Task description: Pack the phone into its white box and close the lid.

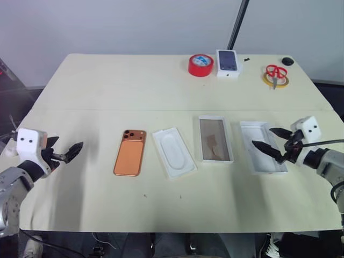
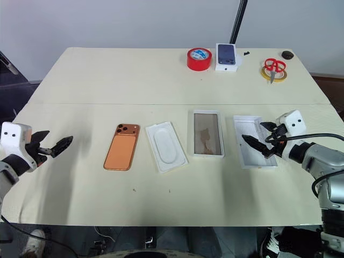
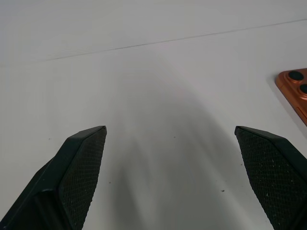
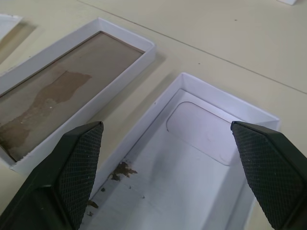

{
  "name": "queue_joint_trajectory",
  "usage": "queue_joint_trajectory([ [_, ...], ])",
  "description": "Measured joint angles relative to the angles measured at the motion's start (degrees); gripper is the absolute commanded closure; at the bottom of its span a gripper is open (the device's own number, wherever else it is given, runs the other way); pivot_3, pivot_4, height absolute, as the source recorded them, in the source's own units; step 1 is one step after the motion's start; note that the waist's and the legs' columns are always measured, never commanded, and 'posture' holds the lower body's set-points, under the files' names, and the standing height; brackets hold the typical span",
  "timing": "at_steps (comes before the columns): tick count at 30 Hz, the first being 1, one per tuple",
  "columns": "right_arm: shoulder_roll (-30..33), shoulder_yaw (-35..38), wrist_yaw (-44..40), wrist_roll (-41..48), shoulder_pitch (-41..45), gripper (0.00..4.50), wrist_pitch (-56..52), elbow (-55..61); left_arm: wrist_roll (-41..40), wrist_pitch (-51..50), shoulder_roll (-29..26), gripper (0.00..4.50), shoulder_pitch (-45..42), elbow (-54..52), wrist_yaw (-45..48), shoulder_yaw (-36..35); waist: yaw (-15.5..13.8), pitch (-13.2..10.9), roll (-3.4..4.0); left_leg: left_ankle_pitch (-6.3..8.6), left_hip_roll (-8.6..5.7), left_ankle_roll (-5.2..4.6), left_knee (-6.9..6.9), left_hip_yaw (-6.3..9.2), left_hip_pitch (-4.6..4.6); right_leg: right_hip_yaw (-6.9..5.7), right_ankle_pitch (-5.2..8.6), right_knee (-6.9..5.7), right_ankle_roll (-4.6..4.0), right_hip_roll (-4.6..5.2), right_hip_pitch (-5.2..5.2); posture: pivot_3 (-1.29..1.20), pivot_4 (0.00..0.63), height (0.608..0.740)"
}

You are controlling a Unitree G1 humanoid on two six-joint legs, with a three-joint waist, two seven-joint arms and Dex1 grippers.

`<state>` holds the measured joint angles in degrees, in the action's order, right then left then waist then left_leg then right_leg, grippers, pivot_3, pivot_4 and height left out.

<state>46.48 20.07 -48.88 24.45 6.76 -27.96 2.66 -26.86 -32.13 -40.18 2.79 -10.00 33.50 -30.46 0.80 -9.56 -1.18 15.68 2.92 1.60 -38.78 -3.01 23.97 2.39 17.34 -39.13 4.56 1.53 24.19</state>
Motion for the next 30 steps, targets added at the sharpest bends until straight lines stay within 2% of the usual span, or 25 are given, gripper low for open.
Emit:
queue_joint_trajectory([
  [8, -0.1, -1.5, -0.1, 0.6, 0.5, 0.06, 0.0, 1.0, -0.2, -0.6, 0.2, 0.0, 0.8, -1.7, -0.6, 0.0, 0.0, 0.0, 0.0, 0.0, 0.0, 0.0, 0.0, 0.0, 0.0, 0.0, 0.0, 0.0, 0.0, 0.0, 0.0, 0.0, 0.15, 0.725],
  [13, -0.5, -3.2, 0.1, 0.6, 2.2, 0.06, -0.1, 3.6, -2.0, -3.5, 1.1, 0.0, -1.6, -5.4, -1.7, 1.6, 0.0, 0.0, 0.0, 0.0, -0.01, 0.0, -0.02, 0.0, 0.01, 0.0, 0.0, -0.01, 0.0, 0.02, -0.01, 0.0, 0.15, 0.725],
  [21, -2.5, -10.8, 0.5, 0.5, 5.8, 0.06, -0.5, 10.9, -11.7, -16.5, 10.1, 0.0, -9.7, -17.5, -7.4, 14.1, -0.1, 0.0, 0.0, 0.0, -0.01, 0.0, -0.07, 0.09, 0.05, 0.0, -0.01, -0.05, 0.02, -0.01, -0.01, 0.0, 0.15, 0.725],
  [26, -2.9, -16.3, 0.2, -1.2, 6.6, 0.06, -0.3, 13.6, -17.9, -30.2, 20.4, 0.0, -15.2, -21.1, -19.7, 19.3, -0.1, 0.0, -0.02, 0.0, -0.06, 0.0, -0.16, 0.16, 0.09, -0.01, -0.01, -0.08, 0.03, -0.03, -0.02, 0.0, 0.15, 0.725],
  [30, -3.0, -17.0, 0.3, -1.3, 7.0, 0.06, -0.3, 13.8, -19.3, -43.2, 27.3, 0.0, -17.3, -22.0, -30.0, 18.9, 0.0, 0.0, -0.02, 0.0, -0.1, 0.0, -0.17, 0.2, 0.08, -0.02, -0.01, -0.1, 0.04, -0.08, -0.03, 0.0, 0.15, 0.725],
])
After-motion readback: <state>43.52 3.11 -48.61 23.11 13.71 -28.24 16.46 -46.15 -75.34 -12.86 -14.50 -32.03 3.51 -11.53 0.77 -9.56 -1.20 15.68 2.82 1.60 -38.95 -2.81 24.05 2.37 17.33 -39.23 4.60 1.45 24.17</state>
